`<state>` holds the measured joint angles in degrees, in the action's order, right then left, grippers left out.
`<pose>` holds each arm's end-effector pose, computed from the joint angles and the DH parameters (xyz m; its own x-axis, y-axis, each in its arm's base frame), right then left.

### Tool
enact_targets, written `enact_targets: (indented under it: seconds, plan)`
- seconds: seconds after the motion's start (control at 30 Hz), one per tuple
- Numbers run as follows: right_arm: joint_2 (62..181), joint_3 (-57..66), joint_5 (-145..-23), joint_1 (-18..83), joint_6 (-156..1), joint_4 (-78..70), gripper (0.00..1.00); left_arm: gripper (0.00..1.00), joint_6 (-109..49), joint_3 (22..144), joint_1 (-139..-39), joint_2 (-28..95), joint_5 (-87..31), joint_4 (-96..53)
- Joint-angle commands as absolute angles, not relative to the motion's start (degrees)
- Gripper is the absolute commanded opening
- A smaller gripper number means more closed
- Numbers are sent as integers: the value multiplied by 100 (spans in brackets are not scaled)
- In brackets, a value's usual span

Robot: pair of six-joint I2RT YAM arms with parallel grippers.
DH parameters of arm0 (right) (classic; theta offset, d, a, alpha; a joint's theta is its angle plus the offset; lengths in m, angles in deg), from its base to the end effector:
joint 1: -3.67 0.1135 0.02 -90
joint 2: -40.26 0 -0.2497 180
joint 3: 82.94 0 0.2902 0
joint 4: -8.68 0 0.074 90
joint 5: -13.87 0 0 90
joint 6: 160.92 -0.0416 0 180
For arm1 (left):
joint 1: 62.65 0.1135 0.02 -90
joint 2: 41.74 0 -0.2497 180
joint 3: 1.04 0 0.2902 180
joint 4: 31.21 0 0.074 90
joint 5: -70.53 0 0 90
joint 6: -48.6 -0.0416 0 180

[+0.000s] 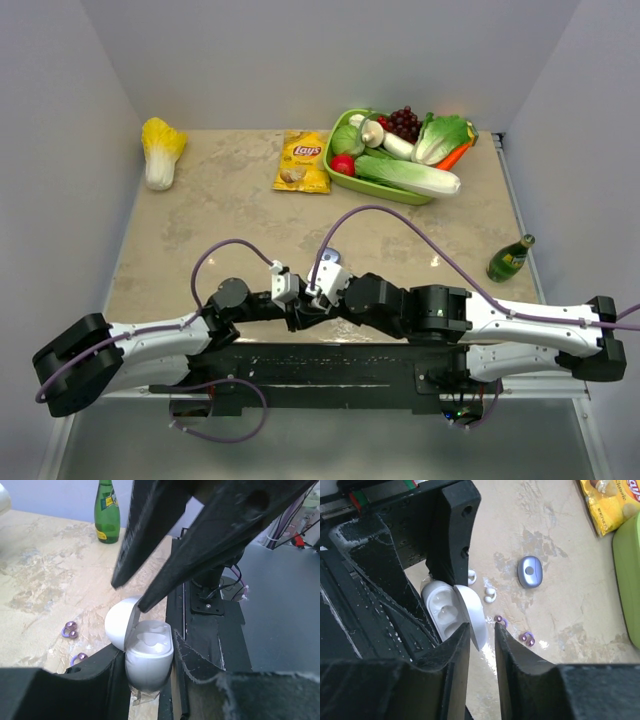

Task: Insert the wireless bluetooth earbuds into the charging case
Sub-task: Adjust the charging case.

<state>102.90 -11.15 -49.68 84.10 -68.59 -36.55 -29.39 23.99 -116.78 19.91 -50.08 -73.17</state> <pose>0.0651 0.2747 0.3159 -0.0644 -0.6007 -0.7969 -0.8263 0.4798 -0.2950 0.1256 -0.2099 0.1704 -0.1536 -0.0932 -0.9837 0.9841 0.0757 -0.1608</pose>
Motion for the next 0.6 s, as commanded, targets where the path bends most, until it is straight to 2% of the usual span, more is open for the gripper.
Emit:
enact_targets:
  seconds: [0.0, 0.1, 0.57]
  plan:
    - [10047, -1027, -4722, 8374, -6960, -3472, 32, 0, -2822, 2293, -11671, 1838, -4900, -7737]
    - [10030, -1019, -4678, 8357, -6987, -3463, 36, 0, -2813, 2284, -11671, 1837, -4926, -7773]
    - [10012, -1054, -4818, 8330, -7031, -3411, 42, 0, -2707, 2249, -11671, 1794, -4988, -7905]
